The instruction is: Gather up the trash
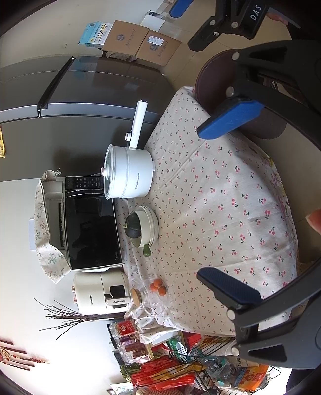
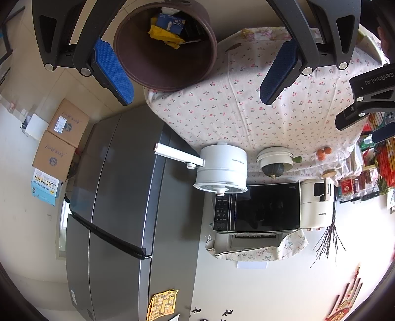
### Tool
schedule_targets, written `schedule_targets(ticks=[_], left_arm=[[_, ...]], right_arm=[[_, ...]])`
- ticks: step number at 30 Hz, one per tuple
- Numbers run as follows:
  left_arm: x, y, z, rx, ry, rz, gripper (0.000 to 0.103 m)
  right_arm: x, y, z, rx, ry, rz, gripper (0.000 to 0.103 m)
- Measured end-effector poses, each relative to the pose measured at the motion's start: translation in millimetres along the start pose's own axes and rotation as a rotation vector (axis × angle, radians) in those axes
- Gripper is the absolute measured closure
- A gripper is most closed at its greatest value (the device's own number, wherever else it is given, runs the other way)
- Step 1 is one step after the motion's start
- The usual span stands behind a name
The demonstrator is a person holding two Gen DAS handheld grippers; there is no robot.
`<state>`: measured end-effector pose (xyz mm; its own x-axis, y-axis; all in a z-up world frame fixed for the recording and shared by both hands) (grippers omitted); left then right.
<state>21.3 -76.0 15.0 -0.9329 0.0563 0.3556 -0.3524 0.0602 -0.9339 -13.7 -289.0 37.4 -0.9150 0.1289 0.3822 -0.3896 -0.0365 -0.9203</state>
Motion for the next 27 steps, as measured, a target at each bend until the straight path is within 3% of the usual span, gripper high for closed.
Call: schedule_targets(ticks=[27], left_arm=[[1.5, 0.0, -2.2, 0.000, -0.011, -0.002, 0.000]], right_arm=[[-5.7, 3.4, 1.6, -0.005, 0.010, -0.017, 0.000]])
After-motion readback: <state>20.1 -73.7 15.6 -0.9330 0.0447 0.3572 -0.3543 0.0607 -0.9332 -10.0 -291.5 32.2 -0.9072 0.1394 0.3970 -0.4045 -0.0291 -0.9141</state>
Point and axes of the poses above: each gripper's, at about its wrist camera, not at the fingertips, and x roughly against the way its jaws point, z to its right, y to its underside, the point moved 3 cm from there along -x, roughly the way its jaws point, and after that the axes turned 8 degrees about z, right-handed, at the moved point
